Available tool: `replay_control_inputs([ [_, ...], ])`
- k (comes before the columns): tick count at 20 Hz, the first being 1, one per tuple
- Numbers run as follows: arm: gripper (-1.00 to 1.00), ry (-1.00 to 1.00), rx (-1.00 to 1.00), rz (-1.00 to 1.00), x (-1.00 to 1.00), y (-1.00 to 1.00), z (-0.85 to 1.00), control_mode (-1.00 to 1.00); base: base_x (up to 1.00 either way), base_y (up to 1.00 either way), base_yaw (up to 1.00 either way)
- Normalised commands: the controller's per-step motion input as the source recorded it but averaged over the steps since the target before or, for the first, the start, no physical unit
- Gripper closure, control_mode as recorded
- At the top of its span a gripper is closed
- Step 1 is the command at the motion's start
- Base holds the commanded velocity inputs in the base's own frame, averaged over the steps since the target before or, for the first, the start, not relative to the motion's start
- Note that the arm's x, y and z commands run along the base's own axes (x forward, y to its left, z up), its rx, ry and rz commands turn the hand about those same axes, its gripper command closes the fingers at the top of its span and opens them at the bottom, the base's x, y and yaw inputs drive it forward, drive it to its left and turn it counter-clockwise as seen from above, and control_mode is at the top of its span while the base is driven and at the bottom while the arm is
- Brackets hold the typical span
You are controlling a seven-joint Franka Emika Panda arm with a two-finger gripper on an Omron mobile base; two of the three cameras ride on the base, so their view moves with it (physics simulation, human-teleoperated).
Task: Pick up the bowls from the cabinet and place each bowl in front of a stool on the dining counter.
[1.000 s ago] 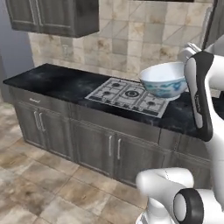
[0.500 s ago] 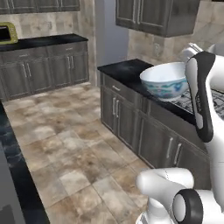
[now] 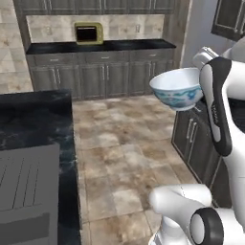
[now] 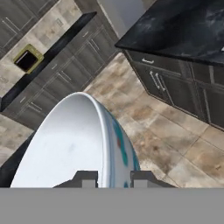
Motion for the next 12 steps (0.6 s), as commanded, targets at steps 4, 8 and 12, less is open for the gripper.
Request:
replay_control_inputs([
  [4, 1.0, 0.0, 0.0, 0.0, 0.0, 0.0, 0.0, 1.0, 1.0, -0.72, 0.33],
  [8, 1.0, 0.0, 0.0, 0.0, 0.0, 0.0, 0.0, 1.0, 1.0, -0.96, 0.17],
  [12, 1.0, 0.0, 0.0, 0.0, 0.0, 0.0, 0.0, 1.0, 1.0, -0.96, 0.1],
])
